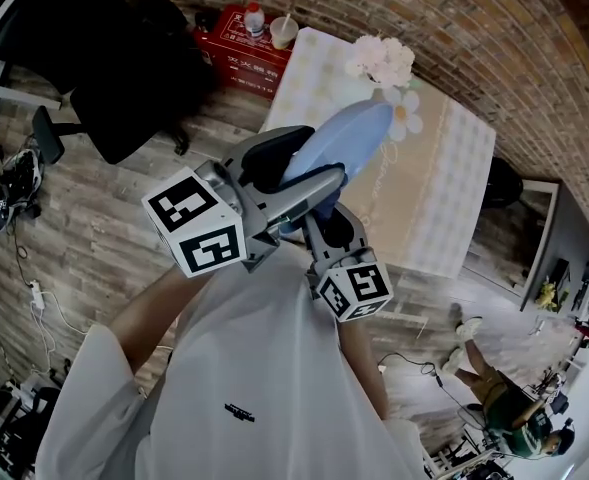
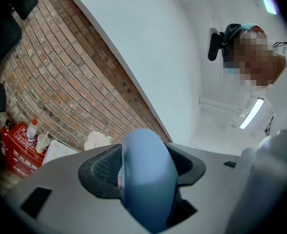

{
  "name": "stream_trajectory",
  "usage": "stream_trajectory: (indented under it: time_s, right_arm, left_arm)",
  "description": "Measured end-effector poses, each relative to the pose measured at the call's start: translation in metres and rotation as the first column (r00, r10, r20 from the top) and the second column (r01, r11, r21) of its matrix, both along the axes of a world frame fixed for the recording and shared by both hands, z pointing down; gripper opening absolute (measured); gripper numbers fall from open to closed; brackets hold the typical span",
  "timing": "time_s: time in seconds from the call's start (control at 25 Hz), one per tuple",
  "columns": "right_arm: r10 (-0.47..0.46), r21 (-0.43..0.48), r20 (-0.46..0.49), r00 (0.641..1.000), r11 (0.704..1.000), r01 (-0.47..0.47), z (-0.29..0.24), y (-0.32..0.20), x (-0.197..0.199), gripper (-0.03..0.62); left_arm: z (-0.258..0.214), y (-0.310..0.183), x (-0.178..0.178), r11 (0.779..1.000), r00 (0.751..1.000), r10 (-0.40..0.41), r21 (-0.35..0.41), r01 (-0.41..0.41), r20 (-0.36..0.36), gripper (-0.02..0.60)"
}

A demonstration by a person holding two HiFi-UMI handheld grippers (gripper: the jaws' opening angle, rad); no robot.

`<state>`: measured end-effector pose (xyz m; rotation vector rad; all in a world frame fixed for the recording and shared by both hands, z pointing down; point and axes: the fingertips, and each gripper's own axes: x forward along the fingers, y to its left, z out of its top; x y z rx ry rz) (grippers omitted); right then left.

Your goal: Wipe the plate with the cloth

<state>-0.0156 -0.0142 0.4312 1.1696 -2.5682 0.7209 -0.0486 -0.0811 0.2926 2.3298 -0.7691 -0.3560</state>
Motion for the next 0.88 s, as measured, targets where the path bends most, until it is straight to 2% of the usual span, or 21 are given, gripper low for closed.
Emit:
stream_trajectory:
  time_s: [0.2,0.6,0.88]
  right_arm:
    - [-0.03,0.02,0.029,0.999,0.999,0.03,-0.018,0.007,-0.014,0.126]
    - [-0.095,0.104,0.045,0.994,0.991,0.09,-0.055,0.014,-0.027,0.126]
    - [-0.095,0.153,0.07,0.993,0.985,0.084,-0.077,0.008,-0.027,0.126]
  left_arm:
    - [0.0,-0.002,0.002,1.0,1.0,-0.009,0.013,0.008,0.012,0.275]
    - [0.006,0.001,0.008,1.0,1.0,-0.012,-0.02,0.011,-0.009,0.275]
    - [0.007,0.011,0.02,1.0,0.999,0.009,0.007,-0.009,0.045,0.275]
